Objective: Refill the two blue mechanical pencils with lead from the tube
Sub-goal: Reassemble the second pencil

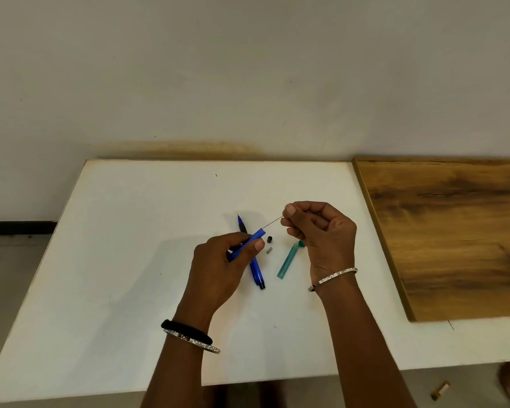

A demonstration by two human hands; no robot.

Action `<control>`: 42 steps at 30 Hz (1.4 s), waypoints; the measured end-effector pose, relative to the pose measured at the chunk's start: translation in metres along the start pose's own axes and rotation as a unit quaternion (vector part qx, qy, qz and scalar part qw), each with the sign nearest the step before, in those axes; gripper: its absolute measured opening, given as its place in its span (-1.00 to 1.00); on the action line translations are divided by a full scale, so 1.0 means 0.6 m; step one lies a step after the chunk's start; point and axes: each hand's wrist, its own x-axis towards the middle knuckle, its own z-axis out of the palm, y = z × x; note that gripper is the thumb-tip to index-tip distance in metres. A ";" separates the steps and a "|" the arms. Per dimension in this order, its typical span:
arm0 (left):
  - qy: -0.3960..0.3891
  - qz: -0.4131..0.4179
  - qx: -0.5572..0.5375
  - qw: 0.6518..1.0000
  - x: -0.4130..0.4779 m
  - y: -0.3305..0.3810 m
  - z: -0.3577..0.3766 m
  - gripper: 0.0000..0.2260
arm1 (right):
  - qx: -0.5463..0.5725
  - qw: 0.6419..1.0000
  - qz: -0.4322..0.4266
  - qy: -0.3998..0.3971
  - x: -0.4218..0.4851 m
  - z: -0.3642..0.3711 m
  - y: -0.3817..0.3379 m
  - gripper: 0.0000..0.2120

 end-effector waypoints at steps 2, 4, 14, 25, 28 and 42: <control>0.000 0.003 -0.001 1.000 0.001 -0.002 0.000 -0.63 | -0.012 1.000 -0.007 -0.003 0.000 0.001 0.000 -0.81; 0.000 0.003 -0.001 1.000 0.002 -0.004 0.000 -0.62 | -0.013 1.000 -0.012 -0.002 0.001 0.000 0.000 -0.82; 0.001 0.004 0.003 1.000 0.004 -0.006 0.000 -0.62 | -0.032 0.999 -0.025 -0.020 -0.001 0.003 0.004 -0.82; -0.008 0.026 -0.002 1.000 0.001 0.000 -0.001 -0.58 | -0.180 0.974 -0.048 -0.126 -0.003 0.005 0.017 -0.85; -0.006 0.029 -0.014 0.999 0.000 0.000 -0.002 -0.62 | -0.239 0.960 -0.054 -0.131 -0.005 0.004 0.016 -0.81; 0.025 0.009 -0.041 0.999 0.001 -0.003 -0.006 -0.67 | -0.560 0.825 -0.043 -0.060 0.004 -0.006 0.046 -0.75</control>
